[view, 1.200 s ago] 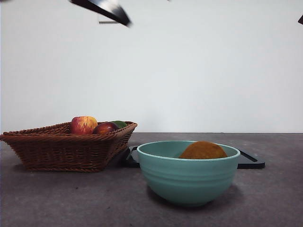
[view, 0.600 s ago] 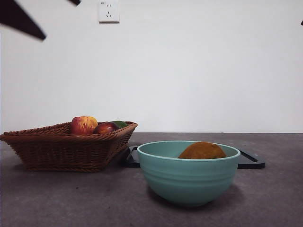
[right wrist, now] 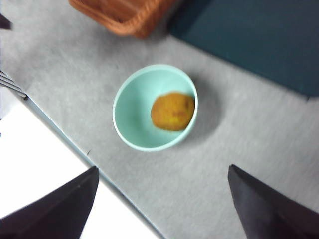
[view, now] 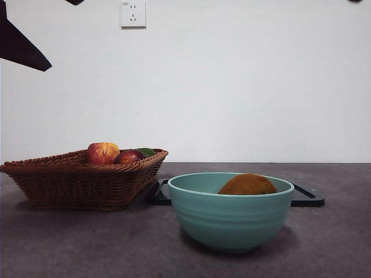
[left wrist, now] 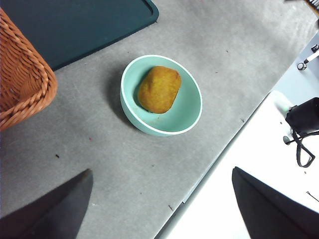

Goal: Pick up the wifruite, put it on the bowl, pick up the plate, put it on desk

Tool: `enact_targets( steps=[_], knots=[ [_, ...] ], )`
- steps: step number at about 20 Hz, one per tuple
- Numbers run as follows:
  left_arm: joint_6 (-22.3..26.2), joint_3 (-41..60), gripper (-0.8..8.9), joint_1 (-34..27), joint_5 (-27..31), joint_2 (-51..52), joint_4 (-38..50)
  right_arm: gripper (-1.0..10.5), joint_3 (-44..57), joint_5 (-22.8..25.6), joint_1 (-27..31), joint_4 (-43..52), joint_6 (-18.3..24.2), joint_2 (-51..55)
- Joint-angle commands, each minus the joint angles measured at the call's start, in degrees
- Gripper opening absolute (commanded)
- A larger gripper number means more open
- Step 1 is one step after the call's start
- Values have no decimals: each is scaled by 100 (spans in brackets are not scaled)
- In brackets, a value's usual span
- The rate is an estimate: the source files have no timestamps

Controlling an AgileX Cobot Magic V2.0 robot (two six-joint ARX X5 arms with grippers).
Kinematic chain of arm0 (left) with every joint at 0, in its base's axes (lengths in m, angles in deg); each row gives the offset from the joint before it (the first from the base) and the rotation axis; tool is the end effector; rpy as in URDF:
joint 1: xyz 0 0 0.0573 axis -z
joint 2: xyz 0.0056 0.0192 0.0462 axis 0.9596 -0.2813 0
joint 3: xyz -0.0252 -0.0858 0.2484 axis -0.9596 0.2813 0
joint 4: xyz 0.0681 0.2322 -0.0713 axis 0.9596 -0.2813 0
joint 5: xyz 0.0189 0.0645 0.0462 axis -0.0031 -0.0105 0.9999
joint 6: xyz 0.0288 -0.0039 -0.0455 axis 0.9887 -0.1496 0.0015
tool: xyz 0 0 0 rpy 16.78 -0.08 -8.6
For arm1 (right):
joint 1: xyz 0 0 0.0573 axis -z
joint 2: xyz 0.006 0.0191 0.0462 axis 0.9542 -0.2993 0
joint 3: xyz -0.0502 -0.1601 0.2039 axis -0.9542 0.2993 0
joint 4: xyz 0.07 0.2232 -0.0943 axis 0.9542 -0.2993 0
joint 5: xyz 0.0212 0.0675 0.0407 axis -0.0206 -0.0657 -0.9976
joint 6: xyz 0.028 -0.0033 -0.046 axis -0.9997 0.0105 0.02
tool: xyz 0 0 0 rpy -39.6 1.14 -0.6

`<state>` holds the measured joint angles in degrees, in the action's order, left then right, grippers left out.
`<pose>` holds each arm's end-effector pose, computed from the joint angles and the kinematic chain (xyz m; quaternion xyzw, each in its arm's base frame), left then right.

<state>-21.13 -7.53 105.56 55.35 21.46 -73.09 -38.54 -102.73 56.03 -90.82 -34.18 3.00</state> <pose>0.1289 -0.0956 0.2925 -0.0190 0.3895 -0.4396 0.8091 0.1254 0.0521 0.3084 0.0390 0.4400 0.3566 0.8232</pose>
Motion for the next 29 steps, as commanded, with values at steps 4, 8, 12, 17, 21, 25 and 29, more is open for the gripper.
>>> enact_targets(
  steps=[4,8,12,17,21,25,29],
  knots=[
    [111,-37,431,37,-15,-26,28,292,918,155,-348,1143,-1200,-175],
    [111,-37,431,37,-15,-26,28,266,1327,848,-1014,2159,-1781,-671],
    [109,-37,431,37,-15,-26,24,217,1327,1554,-1628,2955,-1971,-1488],
    [109,-37,431,37,-15,-26,9,170,1327,2490,-1921,3639,-1965,-2293],
    [111,-37,431,37,-15,-26,15,158,1327,2496,-1932,3827,-1965,-2509],
    [116,-37,431,37,-15,-26,31,158,1327,2468,-1965,3943,-1965,-2789],
    [129,-37,431,37,-13,-26,31,158,1327,2468,-2052,4013,-1965,-2935]
  ],
)
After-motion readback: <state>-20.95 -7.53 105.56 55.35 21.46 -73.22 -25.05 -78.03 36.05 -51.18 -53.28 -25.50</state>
